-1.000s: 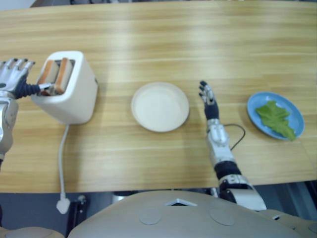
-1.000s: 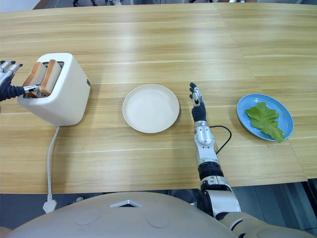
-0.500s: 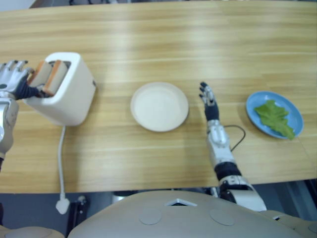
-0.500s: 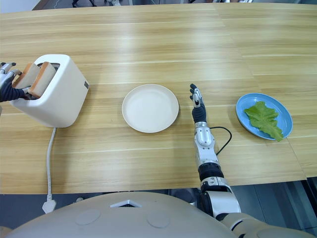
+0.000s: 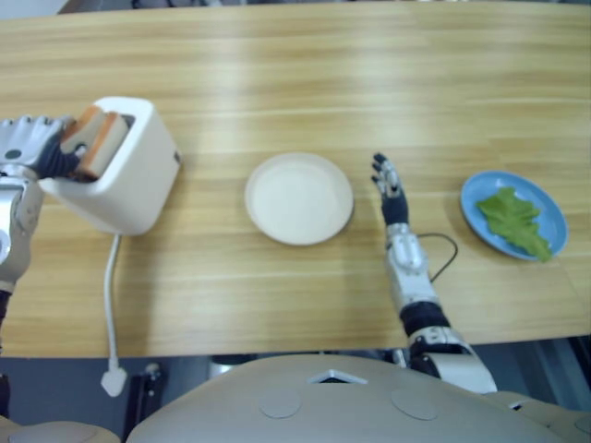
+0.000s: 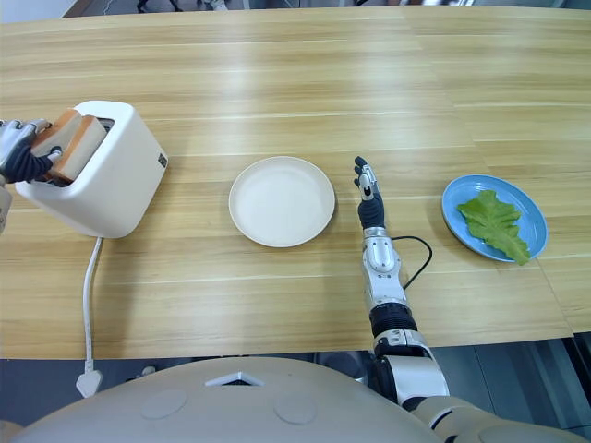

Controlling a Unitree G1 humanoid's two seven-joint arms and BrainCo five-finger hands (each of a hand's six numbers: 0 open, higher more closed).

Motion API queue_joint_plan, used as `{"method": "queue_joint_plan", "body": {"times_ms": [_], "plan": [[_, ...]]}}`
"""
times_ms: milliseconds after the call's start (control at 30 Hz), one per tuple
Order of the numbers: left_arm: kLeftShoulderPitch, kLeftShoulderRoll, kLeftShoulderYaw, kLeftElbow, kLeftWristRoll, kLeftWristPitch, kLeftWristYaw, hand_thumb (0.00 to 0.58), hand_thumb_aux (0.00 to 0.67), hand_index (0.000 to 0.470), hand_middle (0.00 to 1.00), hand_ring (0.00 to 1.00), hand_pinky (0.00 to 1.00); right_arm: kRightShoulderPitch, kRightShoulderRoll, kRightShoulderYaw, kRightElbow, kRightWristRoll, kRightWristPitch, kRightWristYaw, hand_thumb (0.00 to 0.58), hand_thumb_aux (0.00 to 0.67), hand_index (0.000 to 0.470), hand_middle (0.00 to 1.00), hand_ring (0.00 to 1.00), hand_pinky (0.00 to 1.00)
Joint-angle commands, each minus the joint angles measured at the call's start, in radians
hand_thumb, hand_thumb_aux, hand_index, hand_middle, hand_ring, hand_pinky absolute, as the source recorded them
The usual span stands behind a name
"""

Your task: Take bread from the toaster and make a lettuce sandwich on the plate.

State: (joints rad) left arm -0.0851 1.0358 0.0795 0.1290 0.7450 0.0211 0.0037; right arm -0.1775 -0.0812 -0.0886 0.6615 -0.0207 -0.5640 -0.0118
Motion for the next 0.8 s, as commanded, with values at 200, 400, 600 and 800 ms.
{"method": "queue_joint_plan", "body": {"times_ms": [200,400,600,800], "plan": [[-0.048,-0.123,0.226,-0.047,-0.380,-0.128,-0.043,0.580,0.670,0.460,1.00,1.00,1.00,0.003,0.004,-0.013,0.024,0.014,0.016,-0.009,0.000,0.000,0.000,0.00,0.00,0.00],[-0.145,-0.216,0.448,-0.072,-0.730,-0.161,-0.103,0.580,0.670,0.460,1.00,1.00,1.00,0.002,0.008,-0.013,0.032,0.015,0.018,-0.013,0.000,0.000,0.000,0.00,0.00,0.00],[-0.177,-0.271,0.494,-0.230,-0.902,-0.155,-0.152,0.580,0.670,0.460,1.00,1.00,1.00,0.000,0.009,-0.014,0.042,0.016,0.019,-0.016,0.000,0.000,0.000,0.00,0.00,0.00],[-0.165,-0.424,0.281,-0.436,-1.032,-0.001,-0.221,0.580,0.670,0.460,1.00,1.00,1.00,-0.006,0.013,-0.015,0.051,0.015,0.021,-0.020,0.000,0.000,0.000,0.00,0.00,0.00]]}}
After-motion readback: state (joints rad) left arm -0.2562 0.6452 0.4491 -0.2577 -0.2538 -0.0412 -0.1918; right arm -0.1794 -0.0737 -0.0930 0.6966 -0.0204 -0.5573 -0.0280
